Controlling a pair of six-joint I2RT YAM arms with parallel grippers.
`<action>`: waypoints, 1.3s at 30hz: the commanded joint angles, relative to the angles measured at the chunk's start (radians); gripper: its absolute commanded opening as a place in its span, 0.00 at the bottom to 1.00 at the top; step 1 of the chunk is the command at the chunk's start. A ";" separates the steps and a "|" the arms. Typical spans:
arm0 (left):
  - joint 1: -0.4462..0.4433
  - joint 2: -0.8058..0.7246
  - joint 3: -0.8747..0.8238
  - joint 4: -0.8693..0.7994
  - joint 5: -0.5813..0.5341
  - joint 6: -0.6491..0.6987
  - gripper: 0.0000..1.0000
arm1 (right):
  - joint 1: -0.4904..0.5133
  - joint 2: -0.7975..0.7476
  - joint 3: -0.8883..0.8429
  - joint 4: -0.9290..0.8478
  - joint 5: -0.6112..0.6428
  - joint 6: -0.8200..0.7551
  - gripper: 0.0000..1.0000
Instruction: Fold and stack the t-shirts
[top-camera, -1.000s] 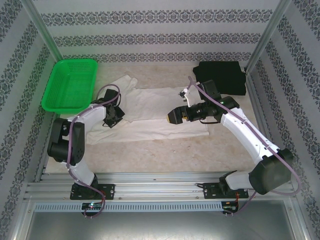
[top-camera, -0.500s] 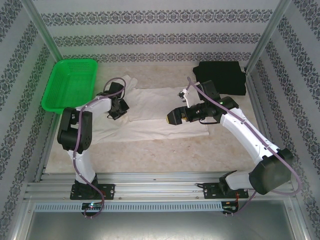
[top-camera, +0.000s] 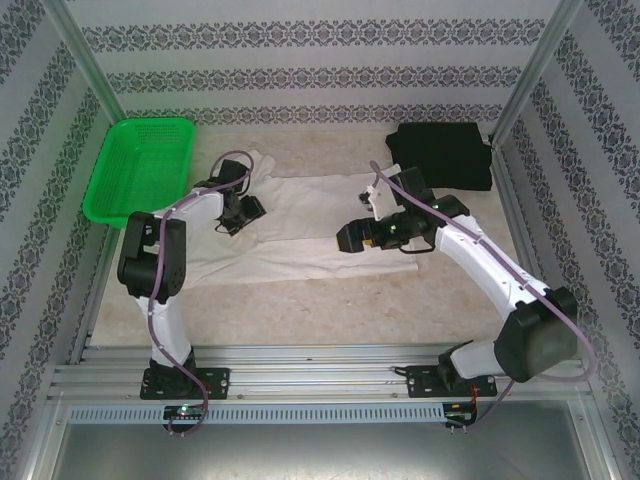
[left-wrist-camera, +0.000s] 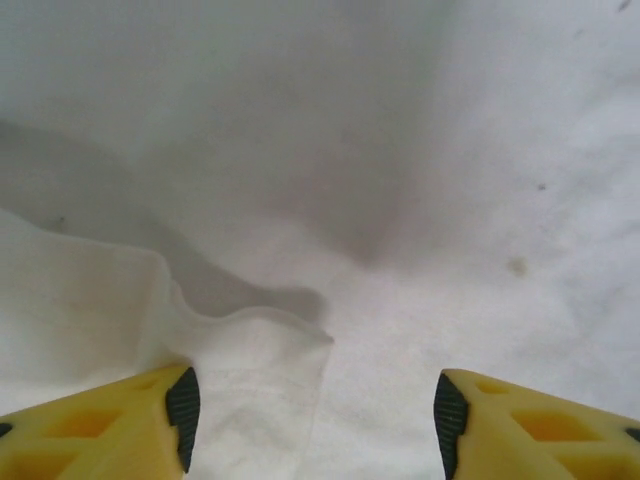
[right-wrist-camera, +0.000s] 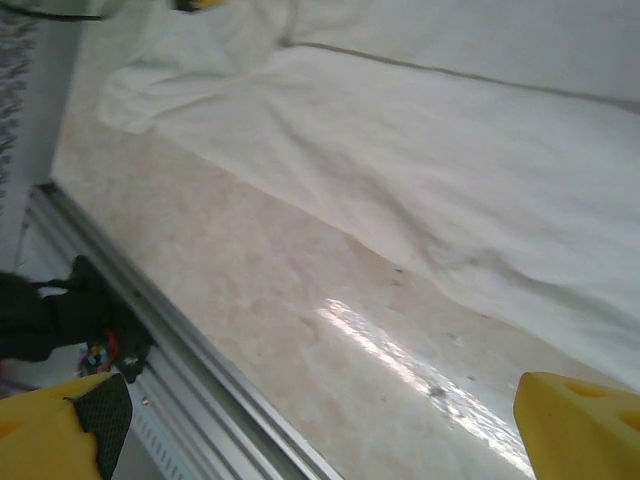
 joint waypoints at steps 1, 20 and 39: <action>0.019 -0.175 0.016 -0.042 -0.022 -0.009 0.71 | -0.066 0.051 -0.025 -0.079 0.162 0.071 0.98; 0.125 -0.432 -0.493 0.104 -0.141 -0.058 0.81 | -0.211 0.328 -0.063 0.108 0.178 0.255 0.98; 0.134 -0.432 -0.662 0.021 -0.205 -0.126 0.77 | -0.142 0.344 -0.158 -0.010 0.433 0.308 0.96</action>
